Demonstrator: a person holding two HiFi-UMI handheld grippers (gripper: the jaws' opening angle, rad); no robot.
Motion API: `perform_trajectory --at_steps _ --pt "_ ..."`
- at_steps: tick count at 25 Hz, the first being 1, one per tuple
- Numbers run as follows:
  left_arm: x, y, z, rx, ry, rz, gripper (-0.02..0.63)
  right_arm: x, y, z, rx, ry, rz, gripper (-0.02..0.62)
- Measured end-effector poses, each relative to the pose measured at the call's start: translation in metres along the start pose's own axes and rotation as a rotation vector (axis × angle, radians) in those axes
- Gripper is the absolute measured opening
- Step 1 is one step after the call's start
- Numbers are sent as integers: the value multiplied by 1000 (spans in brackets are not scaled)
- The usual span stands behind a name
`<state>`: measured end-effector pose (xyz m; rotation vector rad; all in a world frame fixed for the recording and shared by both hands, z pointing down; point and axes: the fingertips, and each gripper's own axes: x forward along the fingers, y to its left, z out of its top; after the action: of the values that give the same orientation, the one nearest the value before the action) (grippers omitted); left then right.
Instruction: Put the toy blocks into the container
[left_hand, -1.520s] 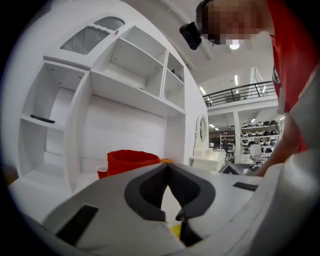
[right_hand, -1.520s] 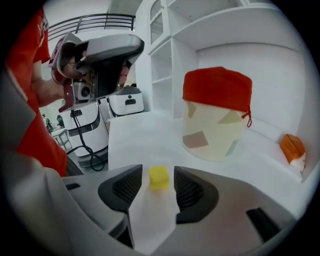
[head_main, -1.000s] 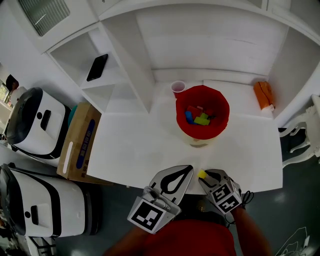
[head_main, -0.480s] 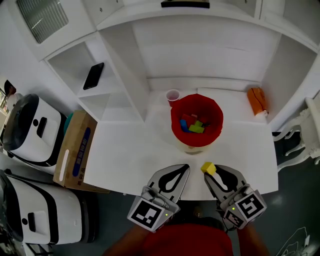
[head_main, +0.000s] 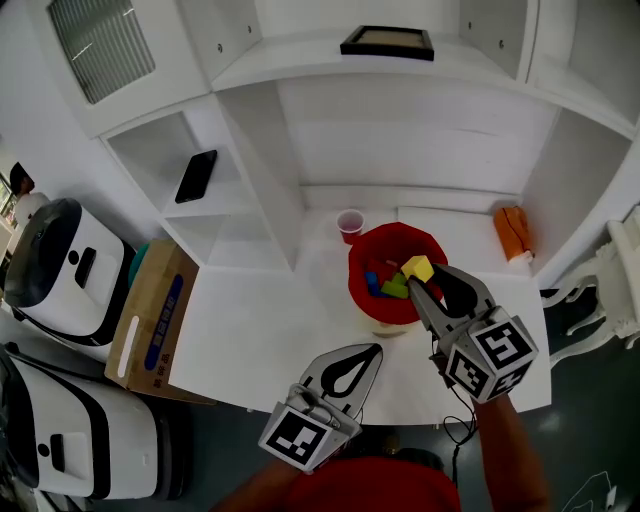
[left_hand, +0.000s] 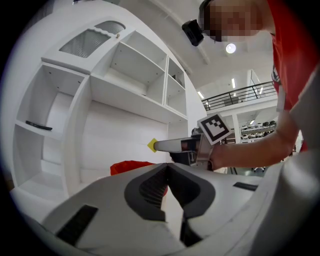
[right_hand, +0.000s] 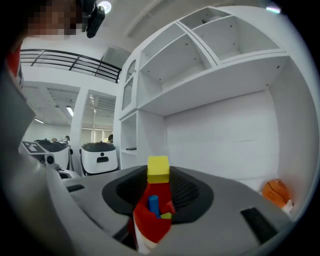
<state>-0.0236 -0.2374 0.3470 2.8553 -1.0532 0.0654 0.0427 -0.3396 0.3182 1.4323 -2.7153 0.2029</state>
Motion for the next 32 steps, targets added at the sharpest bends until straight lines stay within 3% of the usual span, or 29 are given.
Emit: perform_trajectory --at_steps 4,7,10,14,22,32 --pt "4 6 9 6 -11 -3 9 17 -8 -12 -3 51 -27 192" --pt "5 6 13 9 -20 -15 9 2 8 -2 -3 -16 13 188" --pt "5 5 17 14 -28 -20 9 -24 34 16 -37 -118 70 126" --pt "2 -5 25 34 -43 -37 9 -57 56 22 -106 -192 50 77" --pt "-5 -25 30 59 -59 -67 9 -90 69 6 -114 -207 -16 2" --pt "-3 -40 18 74 -22 -72 9 -101 81 -9 -87 -203 7 2"
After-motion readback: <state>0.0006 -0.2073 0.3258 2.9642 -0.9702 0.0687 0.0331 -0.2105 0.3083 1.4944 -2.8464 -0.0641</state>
